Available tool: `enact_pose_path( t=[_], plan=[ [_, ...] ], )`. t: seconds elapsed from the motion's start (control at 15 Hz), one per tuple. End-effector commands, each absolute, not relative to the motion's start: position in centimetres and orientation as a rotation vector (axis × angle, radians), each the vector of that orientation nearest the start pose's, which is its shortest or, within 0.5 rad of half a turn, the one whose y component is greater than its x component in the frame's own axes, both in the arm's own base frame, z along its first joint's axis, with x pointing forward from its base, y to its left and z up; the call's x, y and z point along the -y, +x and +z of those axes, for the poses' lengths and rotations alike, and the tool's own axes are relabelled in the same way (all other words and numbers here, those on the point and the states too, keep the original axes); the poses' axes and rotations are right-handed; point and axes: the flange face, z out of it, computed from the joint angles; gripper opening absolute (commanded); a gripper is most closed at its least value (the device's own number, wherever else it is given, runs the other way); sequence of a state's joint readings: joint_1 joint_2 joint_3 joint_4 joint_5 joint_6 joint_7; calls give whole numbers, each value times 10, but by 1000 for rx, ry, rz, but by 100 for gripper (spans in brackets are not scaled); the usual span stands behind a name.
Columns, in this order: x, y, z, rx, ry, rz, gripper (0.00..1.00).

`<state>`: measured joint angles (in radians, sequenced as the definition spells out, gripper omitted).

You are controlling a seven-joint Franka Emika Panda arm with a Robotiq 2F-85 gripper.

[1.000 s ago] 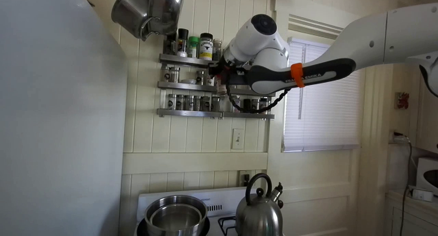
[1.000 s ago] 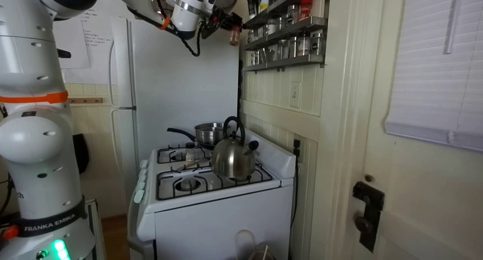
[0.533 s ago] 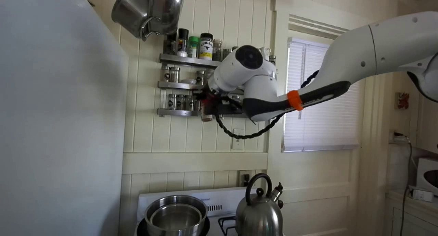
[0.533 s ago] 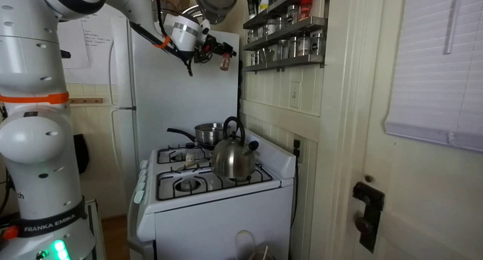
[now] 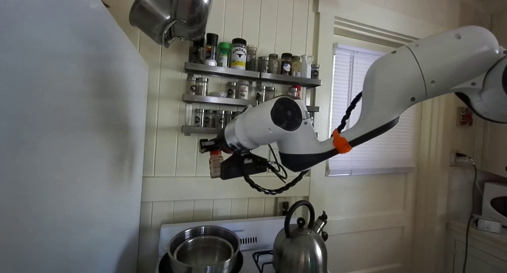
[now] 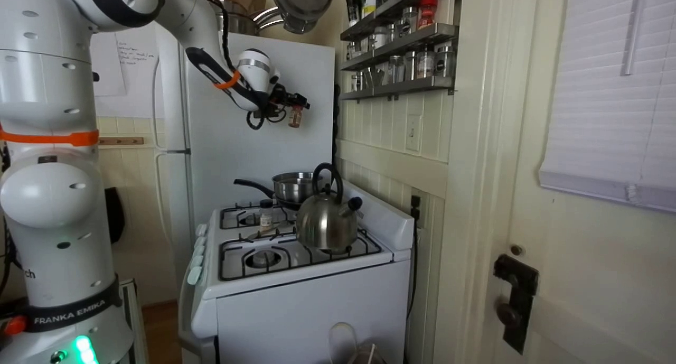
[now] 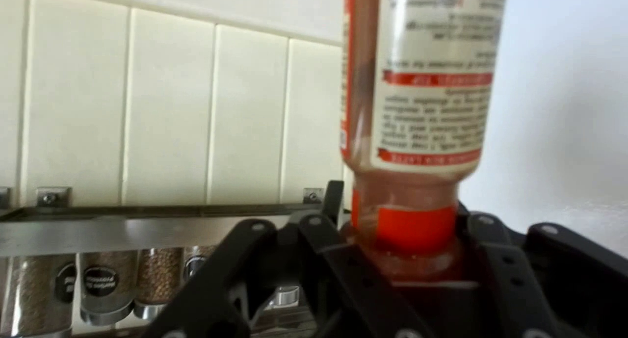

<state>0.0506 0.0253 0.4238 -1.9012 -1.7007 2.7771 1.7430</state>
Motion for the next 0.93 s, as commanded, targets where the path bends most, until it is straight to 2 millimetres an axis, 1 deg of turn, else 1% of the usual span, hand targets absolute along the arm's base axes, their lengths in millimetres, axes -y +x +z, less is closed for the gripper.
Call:
enact_pose_path(
  t=[0.0, 0.13, 0.53, 0.6, 0.67, 0.87],
  plan=[
    [-313, 512, 535, 222, -2482, -1830, 46],
    [-313, 509, 531, 240, -2473, -1792, 46],
    [-312, 509, 532, 235, -2470, -1788, 46],
    [-312, 509, 532, 234, -2470, -1788, 21],
    [-316, 504, 529, 215, -2465, -1802, 21],
    [-331, 471, 513, 149, -2470, -1787, 21]
  ],
)
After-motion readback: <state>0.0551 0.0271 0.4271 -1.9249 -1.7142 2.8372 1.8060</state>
